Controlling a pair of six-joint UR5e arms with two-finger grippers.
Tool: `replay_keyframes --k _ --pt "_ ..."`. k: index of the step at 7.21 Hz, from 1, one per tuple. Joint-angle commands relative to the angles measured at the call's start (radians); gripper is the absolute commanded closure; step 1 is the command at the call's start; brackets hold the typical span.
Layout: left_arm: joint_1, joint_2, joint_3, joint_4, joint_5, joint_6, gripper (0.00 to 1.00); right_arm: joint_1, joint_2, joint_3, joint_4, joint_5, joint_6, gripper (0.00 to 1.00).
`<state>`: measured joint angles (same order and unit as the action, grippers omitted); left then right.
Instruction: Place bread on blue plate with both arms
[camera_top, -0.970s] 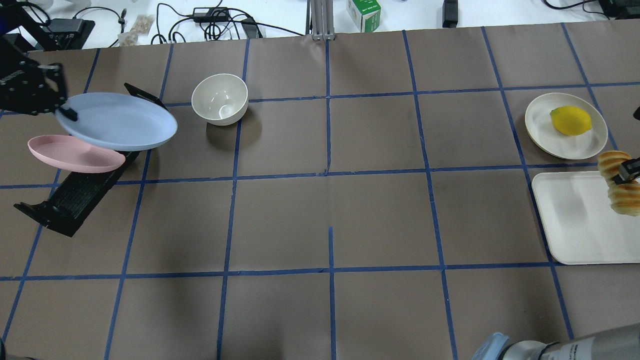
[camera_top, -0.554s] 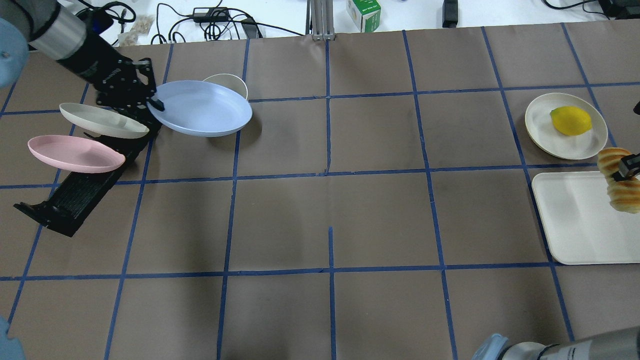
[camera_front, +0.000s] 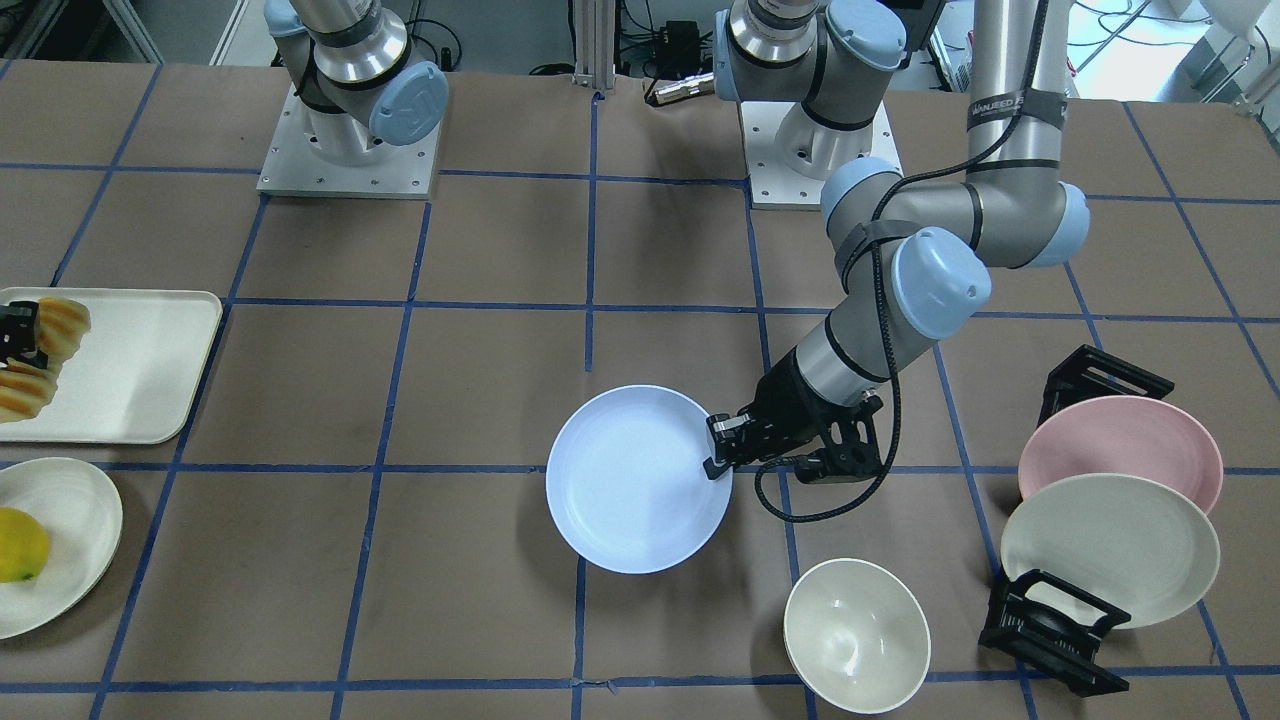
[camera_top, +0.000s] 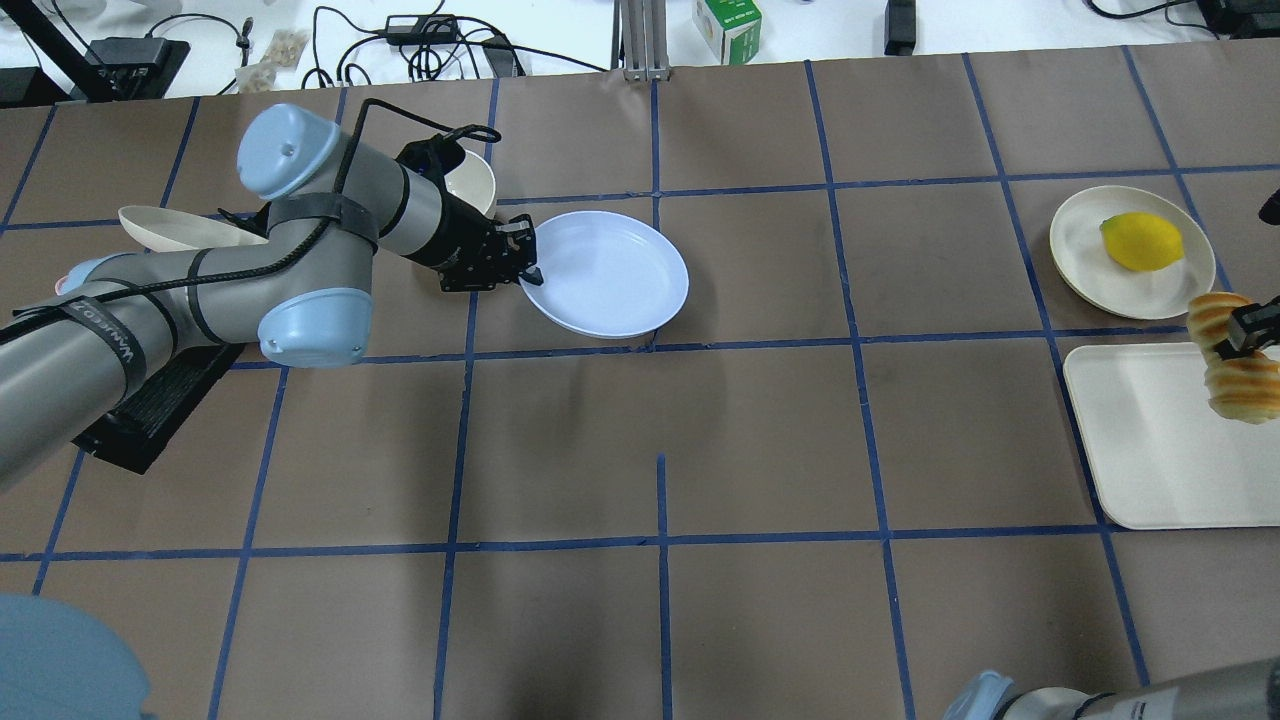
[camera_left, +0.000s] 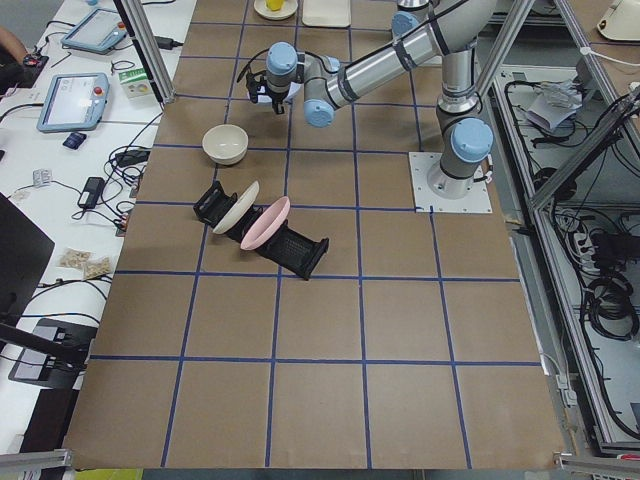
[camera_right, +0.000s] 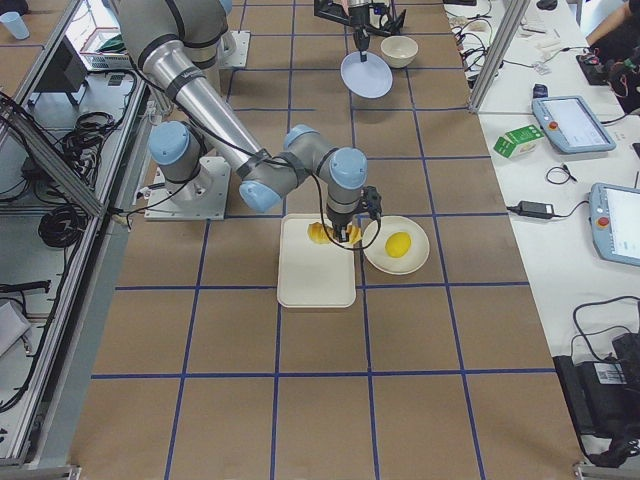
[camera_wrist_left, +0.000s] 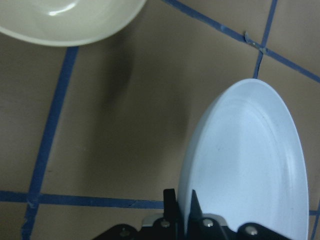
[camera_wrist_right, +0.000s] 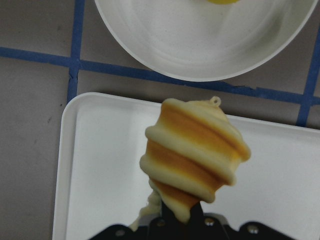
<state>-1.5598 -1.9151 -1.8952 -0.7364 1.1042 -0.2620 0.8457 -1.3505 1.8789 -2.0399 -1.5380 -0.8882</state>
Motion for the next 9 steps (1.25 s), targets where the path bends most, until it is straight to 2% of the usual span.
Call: replay_keyframes --k 1,5,6,7,9 --pt "-0.035 -0.050 -0.012 0.020 -0.043 -0.002 1.00 0.027 -0.001 -0.003 0.033 0.013 0.028 1.00" --pt "-0.066 -0.084 -0.064 0.031 -0.041 0.000 1.00 0.208 -0.016 -0.004 0.040 0.019 0.271 1.00" --pt "-0.069 -0.084 -0.062 0.034 -0.041 0.000 0.49 0.263 -0.024 -0.003 0.038 0.063 0.319 1.00" --pt "-0.069 -0.084 -0.061 0.037 -0.040 -0.002 0.01 0.338 -0.026 -0.003 0.041 0.082 0.451 1.00" --pt "-0.068 -0.062 -0.020 0.043 -0.014 0.004 0.00 0.485 -0.026 -0.003 0.030 0.082 0.605 1.00"
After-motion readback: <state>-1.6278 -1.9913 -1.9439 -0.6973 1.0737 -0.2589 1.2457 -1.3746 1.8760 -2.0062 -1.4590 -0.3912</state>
